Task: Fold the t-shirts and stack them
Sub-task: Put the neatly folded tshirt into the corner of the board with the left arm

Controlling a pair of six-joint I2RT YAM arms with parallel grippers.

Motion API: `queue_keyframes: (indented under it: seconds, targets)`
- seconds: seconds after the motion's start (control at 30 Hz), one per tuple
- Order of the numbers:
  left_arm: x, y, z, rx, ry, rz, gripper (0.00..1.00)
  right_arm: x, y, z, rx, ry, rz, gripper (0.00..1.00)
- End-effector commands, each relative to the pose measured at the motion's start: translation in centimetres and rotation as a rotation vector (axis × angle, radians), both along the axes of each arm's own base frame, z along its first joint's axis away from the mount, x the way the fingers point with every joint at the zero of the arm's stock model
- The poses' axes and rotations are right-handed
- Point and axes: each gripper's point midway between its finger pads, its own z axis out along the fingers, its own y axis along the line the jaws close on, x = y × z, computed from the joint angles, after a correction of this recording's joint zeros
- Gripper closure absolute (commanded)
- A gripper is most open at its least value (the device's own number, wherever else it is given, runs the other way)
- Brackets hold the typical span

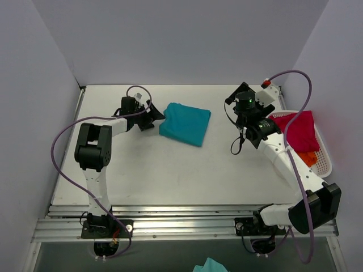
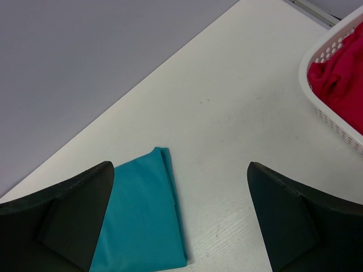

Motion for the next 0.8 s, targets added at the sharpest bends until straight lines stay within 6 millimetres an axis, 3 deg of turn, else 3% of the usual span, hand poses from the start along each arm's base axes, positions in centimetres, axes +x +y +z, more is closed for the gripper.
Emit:
queue_keyframes:
  seconds: [0.0, 0.2, 0.43, 0.63, 0.73, 0.77]
  targets:
    - [-0.1, -2.5, 3.4, -0.154, -0.105, -0.111, 0.0, 0.5, -0.3, -0.2, -0.008, -0.008, -0.012, 0.0]
    - [-0.4, -3.7, 3.1, -0.2, -0.097, -0.174, 0.0, 0.8, -0.1, -0.6, -0.012, -0.001, -0.008, 0.0]
    - [-0.8, -5.1, -0.7, -0.137, -0.014, -0.225, 0.0, 1.4, 0.1, -1.5, -0.011, 0.018, -0.001, 0.0]
    - [-1.3, -5.0, -4.1, -0.013, 0.096, -0.207, 0.0, 1.5, -0.1, -1.8, -0.006, 0.021, -0.001, 0.0]
    - [-1.4, -4.9, -5.0, 0.007, 0.117, -0.194, 0.22, 1.6, -0.1, -1.8, -0.006, 0.023, -0.001, 0.0]
    - [-1.3, -4.8, -5.1, 0.012, 0.125, -0.191, 0.35, 1.5, -0.2, -1.9, -0.006, 0.024, -0.001, 0.0]
